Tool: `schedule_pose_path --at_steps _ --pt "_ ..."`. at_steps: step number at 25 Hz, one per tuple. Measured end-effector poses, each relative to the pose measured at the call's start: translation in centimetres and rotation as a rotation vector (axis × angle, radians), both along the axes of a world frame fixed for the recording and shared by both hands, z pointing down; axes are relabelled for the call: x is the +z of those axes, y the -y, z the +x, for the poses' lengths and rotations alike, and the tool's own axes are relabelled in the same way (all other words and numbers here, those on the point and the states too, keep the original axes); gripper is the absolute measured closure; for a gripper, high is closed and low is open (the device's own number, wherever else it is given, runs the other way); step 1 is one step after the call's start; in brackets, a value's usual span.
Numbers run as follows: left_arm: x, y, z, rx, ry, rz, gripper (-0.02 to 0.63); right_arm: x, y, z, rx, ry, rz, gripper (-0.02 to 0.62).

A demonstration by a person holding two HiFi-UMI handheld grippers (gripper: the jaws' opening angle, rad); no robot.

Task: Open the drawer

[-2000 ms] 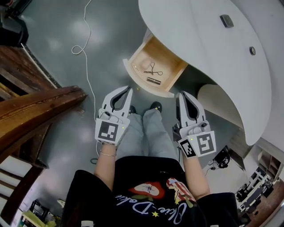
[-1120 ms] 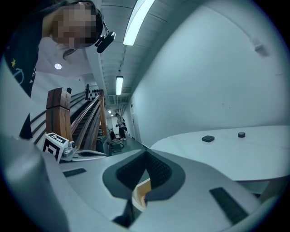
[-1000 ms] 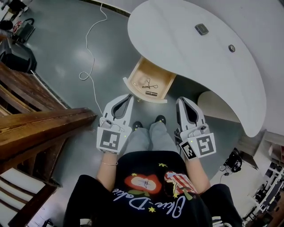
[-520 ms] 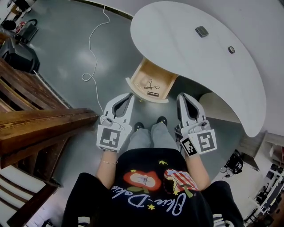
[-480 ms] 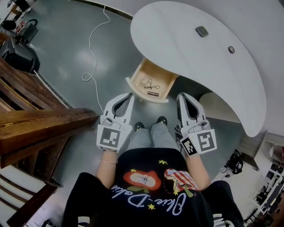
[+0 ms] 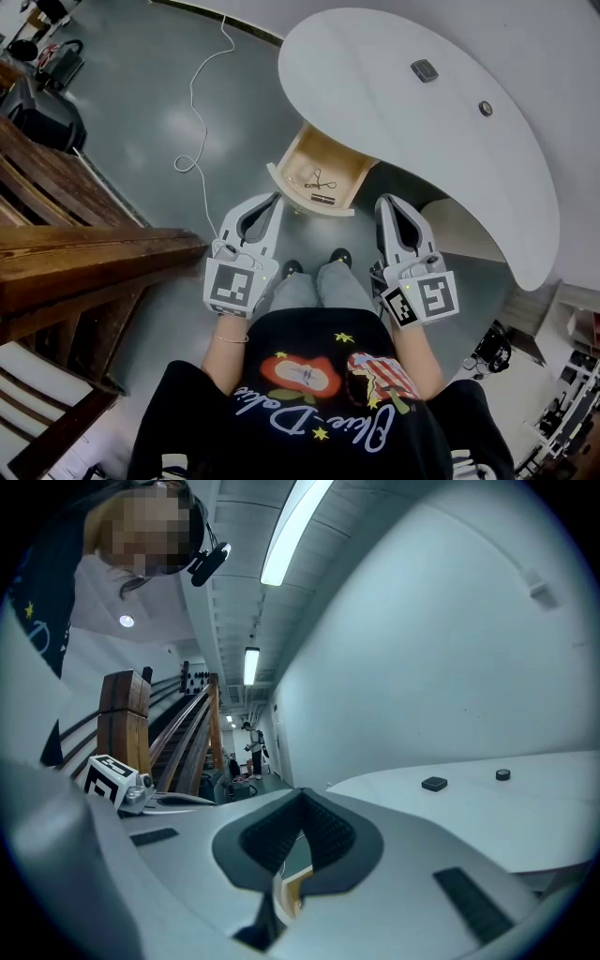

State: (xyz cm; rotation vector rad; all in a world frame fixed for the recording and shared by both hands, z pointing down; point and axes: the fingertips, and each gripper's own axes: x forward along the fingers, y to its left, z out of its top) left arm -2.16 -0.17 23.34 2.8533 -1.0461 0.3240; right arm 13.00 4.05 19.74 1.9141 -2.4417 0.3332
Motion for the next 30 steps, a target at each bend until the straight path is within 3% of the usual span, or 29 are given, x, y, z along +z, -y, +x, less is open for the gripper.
schedule_pose_path --at_steps 30 --pt "-0.7 -0.2 -1.6 -0.025 -0.02 0.008 0.601 -0.5 -1.1 -1.0 -0.008 -0.012 -0.003 0.6"
